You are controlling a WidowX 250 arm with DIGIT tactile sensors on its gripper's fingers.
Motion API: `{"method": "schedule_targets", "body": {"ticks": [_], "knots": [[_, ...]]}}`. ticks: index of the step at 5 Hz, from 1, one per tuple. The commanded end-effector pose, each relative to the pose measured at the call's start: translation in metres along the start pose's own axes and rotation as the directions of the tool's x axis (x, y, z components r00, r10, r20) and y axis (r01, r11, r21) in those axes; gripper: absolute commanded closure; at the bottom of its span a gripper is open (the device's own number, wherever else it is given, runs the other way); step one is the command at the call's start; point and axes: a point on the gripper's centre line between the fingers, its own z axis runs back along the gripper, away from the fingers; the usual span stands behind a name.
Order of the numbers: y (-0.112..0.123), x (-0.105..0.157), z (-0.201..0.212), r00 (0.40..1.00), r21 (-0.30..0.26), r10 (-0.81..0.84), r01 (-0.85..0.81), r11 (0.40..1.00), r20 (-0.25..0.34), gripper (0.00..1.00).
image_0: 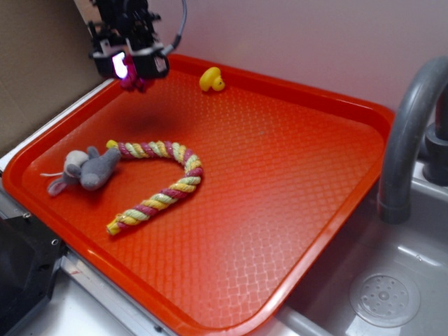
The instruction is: Grab the red paper.
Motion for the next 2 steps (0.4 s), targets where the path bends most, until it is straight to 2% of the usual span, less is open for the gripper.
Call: {"method": "schedule_targets", "body": {"ticks": [1, 2], "knots": [[-0.031, -0.034, 0.057, 0.974, 0.020, -0.200, 0.199, 0.980, 0.107, 1.00], [-0.050, -0.059, 0.077, 0.964, 0.003, -0.220, 0.222, 0.975, 0.149, 1.00]]}}
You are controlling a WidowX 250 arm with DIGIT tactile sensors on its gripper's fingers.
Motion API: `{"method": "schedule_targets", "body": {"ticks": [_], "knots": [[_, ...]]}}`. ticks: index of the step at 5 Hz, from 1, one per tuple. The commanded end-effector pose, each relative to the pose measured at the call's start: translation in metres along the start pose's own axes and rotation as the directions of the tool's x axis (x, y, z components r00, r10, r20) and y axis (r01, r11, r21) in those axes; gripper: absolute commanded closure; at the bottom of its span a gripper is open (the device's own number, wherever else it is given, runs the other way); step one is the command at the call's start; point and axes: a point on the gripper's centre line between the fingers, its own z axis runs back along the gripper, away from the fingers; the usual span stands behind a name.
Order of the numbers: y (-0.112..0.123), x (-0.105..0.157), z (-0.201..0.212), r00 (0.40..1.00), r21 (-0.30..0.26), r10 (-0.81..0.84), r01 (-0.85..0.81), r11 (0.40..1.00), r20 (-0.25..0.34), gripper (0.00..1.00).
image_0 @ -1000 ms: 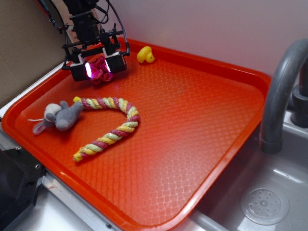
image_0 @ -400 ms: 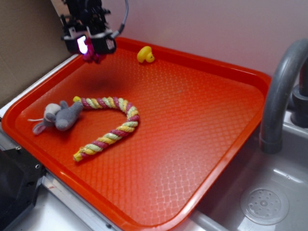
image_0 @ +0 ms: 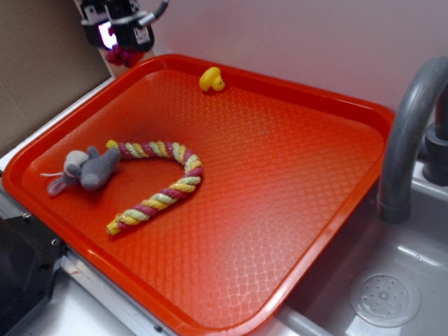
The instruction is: Grab the red paper.
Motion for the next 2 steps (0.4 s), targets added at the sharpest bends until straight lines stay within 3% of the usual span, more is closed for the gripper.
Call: {"method": "schedule_targets", "body": {"ticks": [1, 2], "knots": [[-0.0228, -0.0286, 0.0412, 0.985, -0.012, 0.098, -0.098, 0.995, 0.142, 1.00], [-0.0248, -0.0246, 0.0312, 0.989, 0.061, 0.087, -0.094, 0.994, 0.120, 1.00]]}}
